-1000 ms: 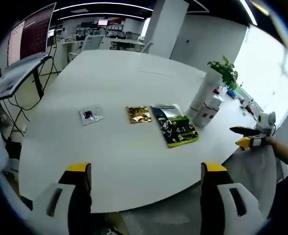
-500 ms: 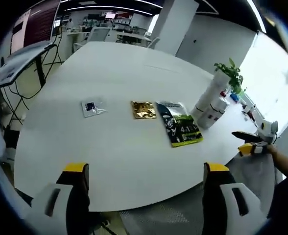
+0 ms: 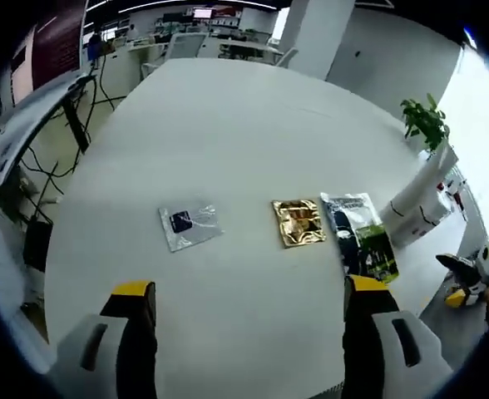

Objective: Arrange the skincare products in the storage area until every visible bottle or jar stands upright without overlapping.

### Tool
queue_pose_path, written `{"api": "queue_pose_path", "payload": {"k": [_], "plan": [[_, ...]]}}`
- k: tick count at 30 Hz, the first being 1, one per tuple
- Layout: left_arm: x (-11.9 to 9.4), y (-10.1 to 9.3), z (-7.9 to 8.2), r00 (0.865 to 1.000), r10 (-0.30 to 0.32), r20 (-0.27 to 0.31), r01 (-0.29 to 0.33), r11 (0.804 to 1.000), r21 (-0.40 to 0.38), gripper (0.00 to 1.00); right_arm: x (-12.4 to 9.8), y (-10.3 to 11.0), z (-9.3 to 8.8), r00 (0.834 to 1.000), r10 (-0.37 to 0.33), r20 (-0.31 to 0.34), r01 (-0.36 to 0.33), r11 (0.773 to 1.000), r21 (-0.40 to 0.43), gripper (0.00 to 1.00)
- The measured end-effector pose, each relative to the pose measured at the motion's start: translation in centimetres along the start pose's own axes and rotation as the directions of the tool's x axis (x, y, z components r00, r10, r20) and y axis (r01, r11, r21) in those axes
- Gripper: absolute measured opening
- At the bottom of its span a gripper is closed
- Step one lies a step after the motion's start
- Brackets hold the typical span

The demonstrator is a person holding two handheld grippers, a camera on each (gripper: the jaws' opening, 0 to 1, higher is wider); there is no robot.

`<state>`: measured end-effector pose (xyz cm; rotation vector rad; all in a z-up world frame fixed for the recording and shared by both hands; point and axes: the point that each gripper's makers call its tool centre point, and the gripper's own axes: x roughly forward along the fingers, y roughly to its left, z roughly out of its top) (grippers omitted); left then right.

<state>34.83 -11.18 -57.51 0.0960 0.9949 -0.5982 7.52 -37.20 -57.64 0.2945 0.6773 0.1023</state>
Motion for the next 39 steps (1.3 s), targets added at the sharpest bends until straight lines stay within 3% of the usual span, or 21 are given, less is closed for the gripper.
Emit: {"api": "queue_pose_path", "payload": {"k": [6, 8, 20, 26, 33, 39], "plan": [[2.3, 2.1, 0.9, 0.995, 0.094, -0.029, -0.095, 0.995, -0.017, 0.85, 0.0, 0.0, -0.2, 1.0, -0.003, -0.005, 0.003, 1.0, 0.006, 0.98], [1.8, 2.3, 0.9, 0.993, 0.111, -0.036, -0.112, 0.994, -0.019, 0.83, 0.0, -0.1, -0.2, 1.0, -0.006, -0.004, 0.006, 1.0, 0.009, 0.98], [4.1, 4.4, 2.5, 0.977, 0.212, -0.026, -0.211, 0.977, 0.022, 0.67, 0.2, -0.6, -0.4, 1.0, -0.024, -0.009, 0.024, 0.999, 0.022, 0.98], [4.5, 5.0, 2.0, 0.97, 0.239, -0.047, -0.24, 0.971, -0.002, 0.63, 0.2, -0.6, -0.4, 1.0, -0.027, -0.015, 0.028, 0.999, 0.023, 0.98], [4.8, 5.3, 2.5, 0.969, 0.248, -0.015, -0.248, 0.969, -0.013, 0.59, 0.2, -0.8, -0.4, 0.999, -0.036, -0.015, 0.036, 0.999, 0.024, 0.98], [4.7, 5.9, 2.4, 0.968, 0.249, 0.006, -0.249, 0.968, -0.029, 0.42, 0.2, -1.0, -0.4, 0.999, -0.042, -0.013, 0.042, 0.999, 0.025, 0.98]]}}
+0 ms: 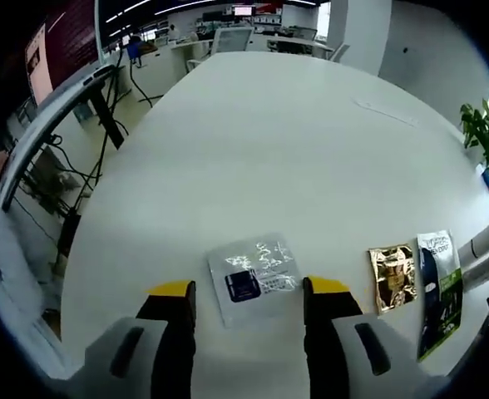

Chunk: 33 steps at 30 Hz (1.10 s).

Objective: Arrange the skincare products in the storage area until every visible bottle or jar stands upright without overlapping.

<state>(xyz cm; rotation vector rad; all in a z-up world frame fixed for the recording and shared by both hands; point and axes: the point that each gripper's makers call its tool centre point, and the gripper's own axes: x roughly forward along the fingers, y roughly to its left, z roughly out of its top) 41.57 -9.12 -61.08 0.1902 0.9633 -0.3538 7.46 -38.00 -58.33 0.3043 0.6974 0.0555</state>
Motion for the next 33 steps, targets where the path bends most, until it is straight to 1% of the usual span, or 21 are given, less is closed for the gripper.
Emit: {"api": "queue_pose_path", "payload": {"k": [1, 2, 5, 8, 11, 13, 17, 19, 23, 27, 30, 33], "plan": [[0.2, 0.2, 0.1, 1.0, -0.003, 0.007, 0.003, 1.0, 0.006, 0.38, 0.0, 0.0, 0.0, 1.0, -0.001, 0.0, 0.001, 1.0, 0.0, 0.98], [0.1, 0.1, 0.1, 1.0, -0.011, 0.014, 0.011, 1.0, 0.01, 0.37, 0.0, 0.0, 0.0, 1.0, -0.001, 0.001, 0.001, 1.0, -0.001, 0.98], [0.4, 0.0, 0.3, 1.0, -0.018, 0.019, 0.017, 0.999, 0.031, 0.36, 0.0, 0.1, 0.0, 1.0, -0.001, -0.002, 0.001, 1.0, -0.003, 0.98], [0.0, 0.0, -0.1, 1.0, -0.024, 0.013, 0.024, 1.0, 0.018, 0.36, 0.0, 0.1, -0.1, 1.0, 0.001, -0.008, -0.001, 1.0, -0.01, 0.98], [-0.1, 0.3, -0.2, 1.0, -0.023, 0.013, 0.023, 1.0, 0.014, 0.36, 0.0, 0.1, -0.1, 1.0, 0.001, -0.01, -0.001, 1.0, -0.015, 0.98], [-0.4, 0.2, -0.3, 0.999, -0.033, 0.015, 0.033, 0.999, 0.007, 0.36, 0.0, 0.0, -0.1, 1.0, -0.001, -0.008, 0.001, 1.0, -0.016, 0.98], [-1.5, -0.2, -0.6, 0.999, -0.041, 0.025, 0.04, 0.999, 0.018, 0.36, 0.0, 0.1, -0.1, 1.0, -0.002, -0.008, 0.002, 1.0, -0.014, 0.97], [-1.4, -0.2, -0.7, 0.999, -0.045, 0.027, 0.044, 0.999, 0.018, 0.36, 0.0, 0.2, -0.2, 1.0, 0.003, -0.013, -0.003, 1.0, -0.02, 0.97], [-2.0, -0.8, -1.2, 0.998, -0.06, 0.029, 0.059, 0.998, 0.011, 0.36, 0.0, 0.2, -0.2, 1.0, 0.005, -0.015, -0.005, 1.0, -0.026, 0.97], [-2.3, -1.4, -1.0, 0.995, -0.088, 0.042, 0.087, 0.996, 0.015, 0.36, -0.1, 0.2, 0.0, 1.0, 0.0, -0.006, 0.0, 1.0, -0.019, 0.97], [-2.8, -2.5, -1.7, 0.992, -0.118, 0.046, 0.118, 0.993, 0.007, 0.35, -0.1, 0.3, 0.1, 1.0, 0.003, -0.003, -0.003, 1.0, -0.023, 0.97], [-3.3, -3.2, -2.3, 0.99, -0.133, 0.046, 0.132, 0.991, 0.023, 0.35, -0.1, 0.2, 0.2, 1.0, 0.002, 0.006, -0.002, 1.0, -0.022, 0.97]]}}
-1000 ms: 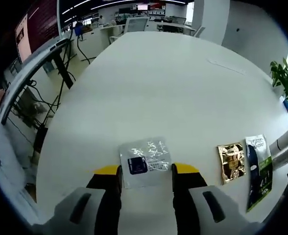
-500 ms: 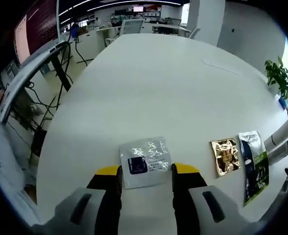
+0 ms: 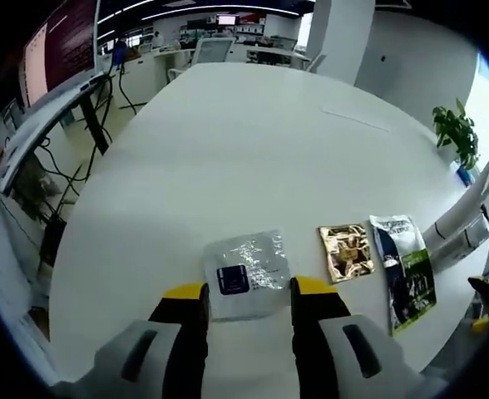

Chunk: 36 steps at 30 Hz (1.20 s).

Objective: Arrange the skincare products in the storage area until every visible bottle or jar stands upright without overlapping.

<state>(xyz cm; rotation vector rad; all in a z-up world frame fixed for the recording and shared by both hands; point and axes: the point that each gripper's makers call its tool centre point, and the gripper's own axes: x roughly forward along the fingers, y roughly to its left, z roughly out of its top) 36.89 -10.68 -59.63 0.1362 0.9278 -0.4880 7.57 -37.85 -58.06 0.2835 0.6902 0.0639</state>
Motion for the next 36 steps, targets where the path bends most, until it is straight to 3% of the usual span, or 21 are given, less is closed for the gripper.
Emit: {"api": "queue_pose_path", "payload": {"k": [9, 24, 36], "plan": [[-1.0, -3.5, -1.2, 0.997, -0.082, -0.011, 0.082, 0.997, -0.004, 0.35, 0.0, -0.1, 0.4, 1.0, -0.004, 0.024, 0.004, 1.0, 0.004, 0.97], [-1.6, -8.9, -3.9, 0.984, -0.157, -0.083, 0.16, 0.987, 0.029, 0.35, -0.2, 0.0, 0.8, 0.999, -0.001, 0.046, 0.001, 1.0, 0.005, 0.97], [-0.8, -9.8, -4.6, 0.986, -0.139, -0.096, 0.147, 0.986, 0.084, 0.36, -0.2, 0.1, 0.8, 0.999, 0.006, 0.048, -0.006, 1.0, 0.005, 0.96]]}}
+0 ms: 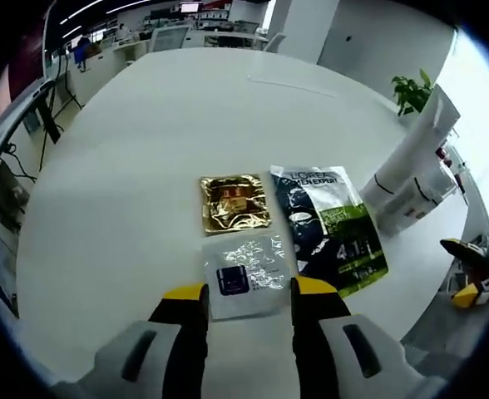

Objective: Arrange the skincare products in the storage area until every visible bottle or jar stands upright without overlapping.

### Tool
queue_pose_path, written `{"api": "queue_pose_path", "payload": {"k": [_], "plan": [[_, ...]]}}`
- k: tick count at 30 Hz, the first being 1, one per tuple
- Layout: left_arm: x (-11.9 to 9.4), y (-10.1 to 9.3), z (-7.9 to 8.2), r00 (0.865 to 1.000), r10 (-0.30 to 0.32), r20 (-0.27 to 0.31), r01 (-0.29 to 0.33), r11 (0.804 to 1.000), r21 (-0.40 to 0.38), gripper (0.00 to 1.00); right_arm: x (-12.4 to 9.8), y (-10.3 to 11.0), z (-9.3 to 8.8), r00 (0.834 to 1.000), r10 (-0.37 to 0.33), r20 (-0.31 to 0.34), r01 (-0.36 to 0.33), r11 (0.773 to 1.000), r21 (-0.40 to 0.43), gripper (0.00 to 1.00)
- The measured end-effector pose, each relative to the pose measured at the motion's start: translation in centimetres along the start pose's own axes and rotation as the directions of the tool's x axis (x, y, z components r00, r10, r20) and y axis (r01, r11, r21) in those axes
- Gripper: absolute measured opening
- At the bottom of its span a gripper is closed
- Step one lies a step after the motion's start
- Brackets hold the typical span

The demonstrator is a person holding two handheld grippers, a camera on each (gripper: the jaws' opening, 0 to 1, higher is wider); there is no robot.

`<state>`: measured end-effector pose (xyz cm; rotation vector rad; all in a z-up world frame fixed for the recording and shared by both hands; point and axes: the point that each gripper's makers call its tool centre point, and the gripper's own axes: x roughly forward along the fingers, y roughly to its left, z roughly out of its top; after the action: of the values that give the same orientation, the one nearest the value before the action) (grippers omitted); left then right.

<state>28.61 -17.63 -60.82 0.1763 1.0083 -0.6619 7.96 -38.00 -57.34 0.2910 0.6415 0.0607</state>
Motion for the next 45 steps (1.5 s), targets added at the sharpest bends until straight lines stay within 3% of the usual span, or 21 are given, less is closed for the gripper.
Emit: {"api": "queue_pose_path", "payload": {"k": [11, 28, 35, 39, 42, 45], "plan": [[0.4, 0.0, -0.6, 1.0, 0.021, -0.007, -0.021, 0.999, 0.024, 0.36, 0.0, 0.1, -0.2, 1.0, 0.006, -0.004, -0.006, 1.0, -0.003, 0.96], [0.1, 0.0, -0.7, 1.0, 0.01, -0.001, -0.01, 1.0, -0.004, 0.42, 0.0, 0.3, -0.1, 1.0, 0.008, -0.006, -0.008, 1.0, -0.004, 0.96], [-1.8, 0.1, 0.0, 0.999, -0.009, 0.046, 0.01, 0.999, -0.04, 0.56, 0.1, 0.2, -0.4, 1.0, 0.012, -0.016, -0.012, 1.0, -0.009, 0.96], [-2.4, 1.4, 0.2, 0.998, -0.015, 0.068, 0.019, 0.998, -0.06, 0.6, 0.1, 0.3, -0.5, 1.0, 0.016, -0.023, -0.016, 1.0, -0.014, 0.96], [-3.2, 2.0, 0.4, 0.994, -0.03, 0.104, 0.037, 0.997, -0.069, 0.64, 0.1, 0.4, -0.5, 0.999, 0.018, -0.029, -0.019, 1.0, -0.022, 0.96], [-4.2, 1.8, 1.1, 0.981, -0.079, 0.178, 0.092, 0.993, -0.069, 0.7, 0.0, 0.5, -0.4, 0.999, 0.017, -0.029, -0.018, 1.0, -0.024, 0.96]]}}
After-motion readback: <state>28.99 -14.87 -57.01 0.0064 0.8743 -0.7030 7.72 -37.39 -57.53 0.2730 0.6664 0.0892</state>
